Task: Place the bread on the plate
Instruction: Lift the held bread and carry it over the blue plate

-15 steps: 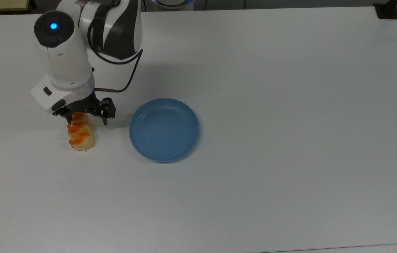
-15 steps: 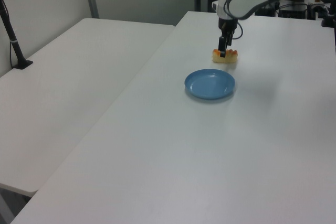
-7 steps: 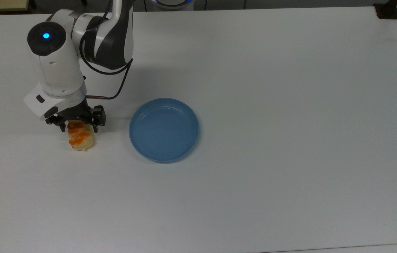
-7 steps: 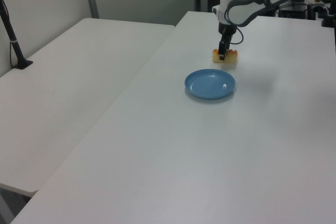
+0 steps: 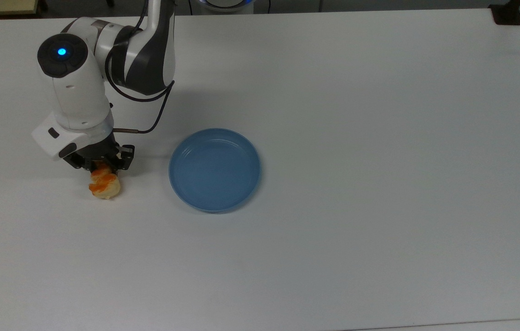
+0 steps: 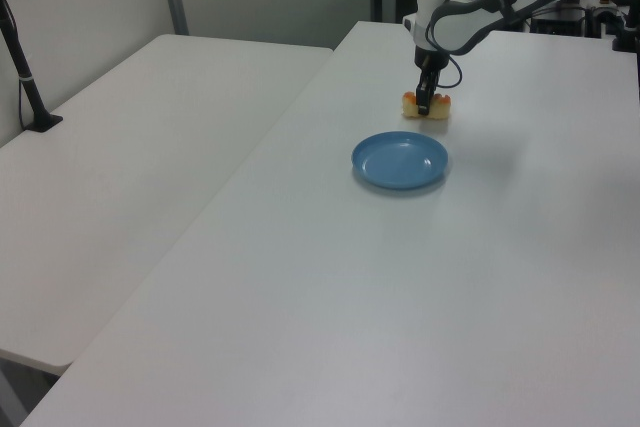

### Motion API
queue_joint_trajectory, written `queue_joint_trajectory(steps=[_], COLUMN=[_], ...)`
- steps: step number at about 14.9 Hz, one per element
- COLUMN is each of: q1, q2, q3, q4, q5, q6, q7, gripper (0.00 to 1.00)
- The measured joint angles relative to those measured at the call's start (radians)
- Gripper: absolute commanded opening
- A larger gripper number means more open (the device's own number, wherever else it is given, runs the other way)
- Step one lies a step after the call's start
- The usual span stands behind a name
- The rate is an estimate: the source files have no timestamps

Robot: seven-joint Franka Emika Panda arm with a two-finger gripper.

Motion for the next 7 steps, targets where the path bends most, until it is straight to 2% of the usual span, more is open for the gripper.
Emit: queue_joint_trajectory(steps=[4, 6, 7], q1=[0.033, 0.094, 0.152], q2=[-0.075, -0.113, -0.134], q3=[0.014, 0.02, 0.021], q4=[0.009, 0.005, -0.008], q5=[0.002, 0.002, 0.002], q6=[-0.09, -0.131, -0.146], q7=[0.014, 0.071, 0.121], gripper=[0.38, 0.38, 0.39])
